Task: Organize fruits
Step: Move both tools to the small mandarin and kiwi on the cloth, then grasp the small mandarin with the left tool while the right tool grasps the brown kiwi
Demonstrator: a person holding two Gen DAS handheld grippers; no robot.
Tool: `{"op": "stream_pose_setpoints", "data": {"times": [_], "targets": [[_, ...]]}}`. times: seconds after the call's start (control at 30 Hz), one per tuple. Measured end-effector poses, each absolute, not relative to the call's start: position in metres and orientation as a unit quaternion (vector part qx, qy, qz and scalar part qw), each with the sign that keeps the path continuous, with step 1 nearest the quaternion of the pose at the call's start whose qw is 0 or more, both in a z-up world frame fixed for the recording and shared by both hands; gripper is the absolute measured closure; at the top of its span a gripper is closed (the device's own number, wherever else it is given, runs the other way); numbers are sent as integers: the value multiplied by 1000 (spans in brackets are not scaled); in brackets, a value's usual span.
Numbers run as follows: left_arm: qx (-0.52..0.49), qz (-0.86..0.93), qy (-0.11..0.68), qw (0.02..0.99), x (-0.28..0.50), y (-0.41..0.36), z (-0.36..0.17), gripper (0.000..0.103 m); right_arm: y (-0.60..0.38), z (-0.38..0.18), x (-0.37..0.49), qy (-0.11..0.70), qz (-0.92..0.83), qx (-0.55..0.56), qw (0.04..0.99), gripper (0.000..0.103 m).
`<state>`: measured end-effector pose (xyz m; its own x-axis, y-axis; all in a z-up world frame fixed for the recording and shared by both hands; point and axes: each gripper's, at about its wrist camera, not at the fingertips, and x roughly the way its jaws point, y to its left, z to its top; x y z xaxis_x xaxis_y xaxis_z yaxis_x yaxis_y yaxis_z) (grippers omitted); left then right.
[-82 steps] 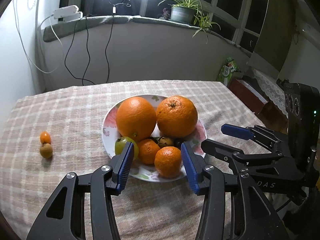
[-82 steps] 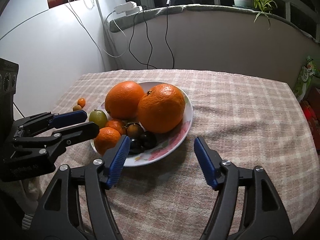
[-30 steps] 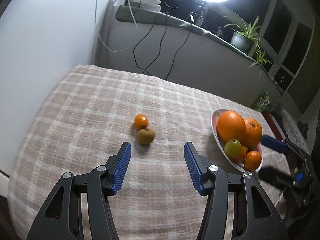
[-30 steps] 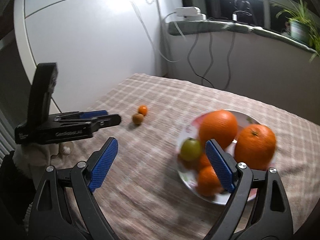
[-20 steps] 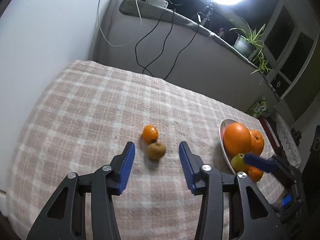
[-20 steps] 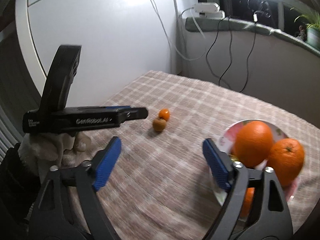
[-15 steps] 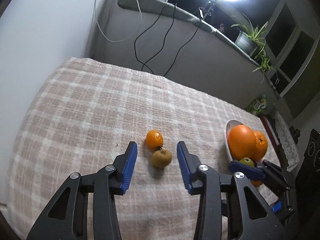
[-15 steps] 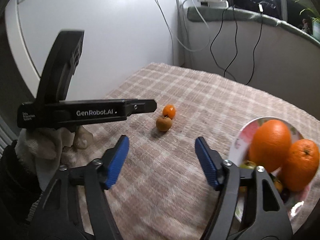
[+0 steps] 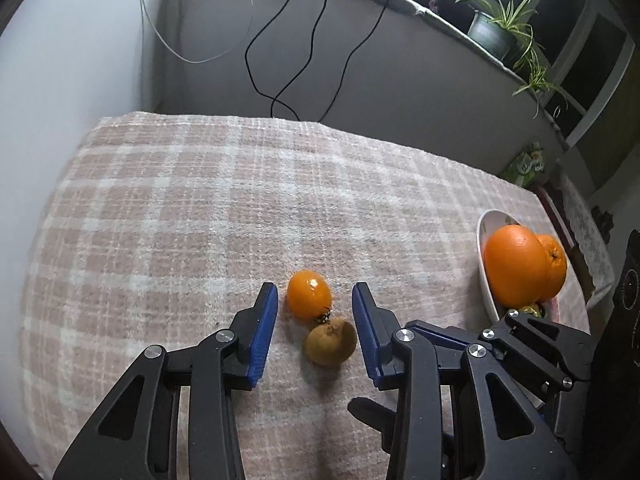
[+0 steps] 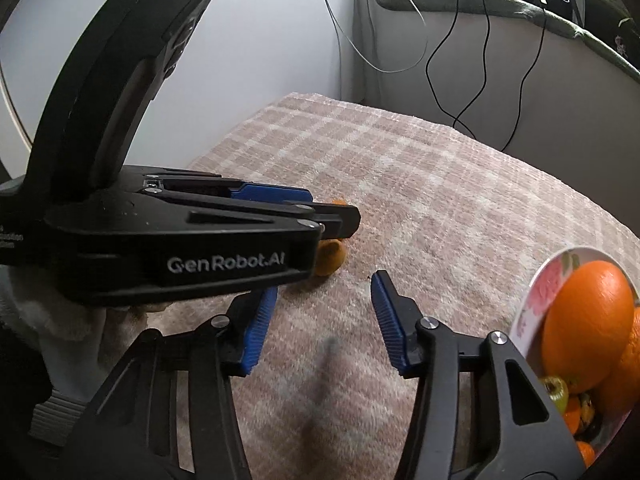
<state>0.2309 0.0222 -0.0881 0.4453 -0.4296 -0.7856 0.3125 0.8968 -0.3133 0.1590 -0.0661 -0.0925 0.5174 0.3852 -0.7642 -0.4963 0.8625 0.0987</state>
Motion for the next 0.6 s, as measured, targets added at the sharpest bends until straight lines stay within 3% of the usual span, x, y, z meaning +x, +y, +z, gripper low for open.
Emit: {"op": "stream_pose_setpoints", "data": {"times": [0.33,0.6], "targets": [[-70,-228,492,837,237,24,-98,80,-54,-100,174,429,251,-78,864,55],[-89,-225,488,839,237,37,-99,80,-45,-106,188,433,247,-78,864,55]]}}
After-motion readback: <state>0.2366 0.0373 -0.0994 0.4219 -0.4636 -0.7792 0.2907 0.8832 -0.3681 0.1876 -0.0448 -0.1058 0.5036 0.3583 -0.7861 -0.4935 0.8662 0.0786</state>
